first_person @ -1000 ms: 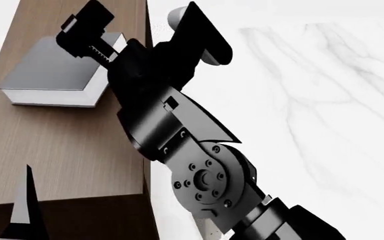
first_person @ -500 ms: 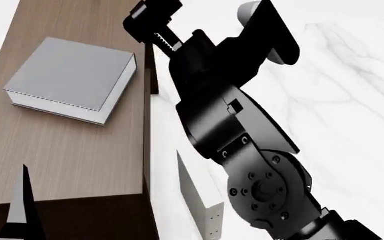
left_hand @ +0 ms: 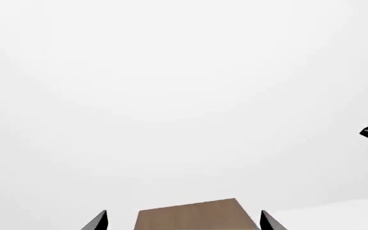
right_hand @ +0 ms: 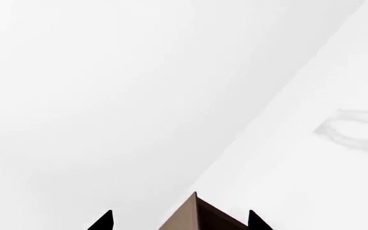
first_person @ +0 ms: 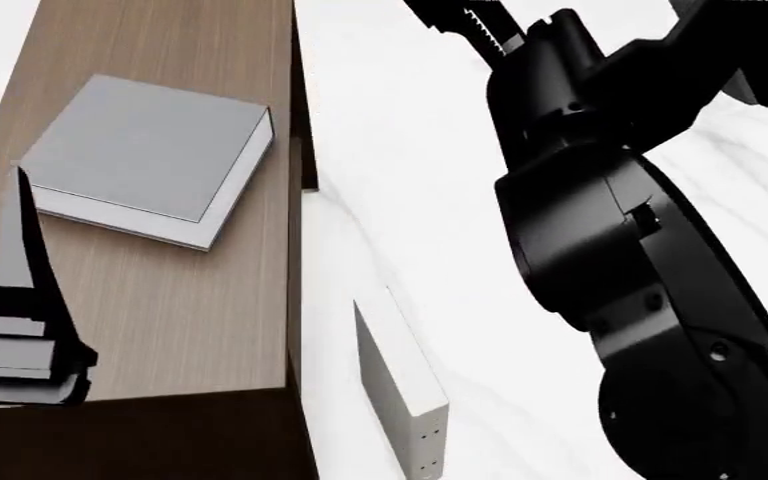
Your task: Pick up the book in the middle and place it on the cabinet shelf.
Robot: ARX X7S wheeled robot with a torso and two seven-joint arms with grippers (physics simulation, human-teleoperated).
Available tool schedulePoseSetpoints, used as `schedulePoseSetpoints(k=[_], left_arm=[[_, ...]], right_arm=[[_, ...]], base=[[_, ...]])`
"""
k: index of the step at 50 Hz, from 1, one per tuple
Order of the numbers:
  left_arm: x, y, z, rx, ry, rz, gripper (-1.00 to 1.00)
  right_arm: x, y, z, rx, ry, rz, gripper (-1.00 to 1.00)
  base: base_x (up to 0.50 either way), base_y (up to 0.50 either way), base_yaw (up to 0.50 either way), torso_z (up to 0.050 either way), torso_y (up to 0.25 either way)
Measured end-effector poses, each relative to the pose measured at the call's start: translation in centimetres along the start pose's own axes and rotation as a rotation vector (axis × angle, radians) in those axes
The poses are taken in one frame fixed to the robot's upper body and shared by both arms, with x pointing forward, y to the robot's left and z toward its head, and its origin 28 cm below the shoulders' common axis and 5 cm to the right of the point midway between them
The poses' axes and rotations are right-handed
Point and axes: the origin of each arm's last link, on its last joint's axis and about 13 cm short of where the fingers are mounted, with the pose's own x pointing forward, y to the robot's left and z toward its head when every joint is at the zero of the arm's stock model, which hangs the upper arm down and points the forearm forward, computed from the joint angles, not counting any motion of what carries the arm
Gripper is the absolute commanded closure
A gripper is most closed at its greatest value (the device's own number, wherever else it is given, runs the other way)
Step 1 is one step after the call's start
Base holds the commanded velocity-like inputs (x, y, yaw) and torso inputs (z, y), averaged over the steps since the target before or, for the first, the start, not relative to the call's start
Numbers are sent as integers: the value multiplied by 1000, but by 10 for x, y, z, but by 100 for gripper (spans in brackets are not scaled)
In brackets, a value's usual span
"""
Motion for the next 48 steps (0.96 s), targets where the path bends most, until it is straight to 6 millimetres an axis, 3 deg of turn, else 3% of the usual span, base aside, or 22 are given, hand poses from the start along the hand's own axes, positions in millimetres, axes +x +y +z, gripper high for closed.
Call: schedulePoseSetpoints(k=[12,27,36,48], left_arm=[[77,-1,33,55,-105,-14,-100],[172,0,91,99,-204,19,-100],[201,2,121,118,-245,34,-100],[216,5,144,132,-271,50,-100]], right_arm=[[-4,13,28,-113,-125,0,-100],[-8,47,66,-303,-286,46,-100],[-11,69,88,-413,-384,76,-100],[-15,89,105,-459,-439,103,-100]], base=[[0,0,0,0,0],[0,0,0,0,0],[0,0,0,0,0],[0,0,0,0,0]])
